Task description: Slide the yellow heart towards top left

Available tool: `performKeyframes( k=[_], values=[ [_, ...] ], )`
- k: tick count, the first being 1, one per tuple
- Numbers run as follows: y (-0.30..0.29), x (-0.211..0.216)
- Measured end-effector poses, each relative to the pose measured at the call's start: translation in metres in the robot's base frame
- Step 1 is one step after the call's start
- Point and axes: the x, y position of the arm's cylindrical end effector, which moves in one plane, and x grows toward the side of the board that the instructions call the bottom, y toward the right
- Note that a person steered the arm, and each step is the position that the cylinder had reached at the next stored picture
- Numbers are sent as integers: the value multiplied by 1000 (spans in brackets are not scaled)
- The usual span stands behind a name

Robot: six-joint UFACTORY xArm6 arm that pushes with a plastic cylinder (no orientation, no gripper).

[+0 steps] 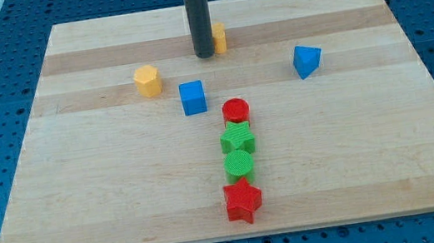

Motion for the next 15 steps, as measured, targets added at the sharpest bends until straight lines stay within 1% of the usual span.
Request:
performKeyframes(
  k=[1, 2, 3, 4, 5, 6, 7, 9, 12, 15],
  values=[
    [0, 0],
    [18, 34],
    [33, 54],
    [64, 57],
    [64, 42],
    [59, 11],
    [54, -30],
    [51, -33],
    [14, -32],
    [-51, -8]
  ],
)
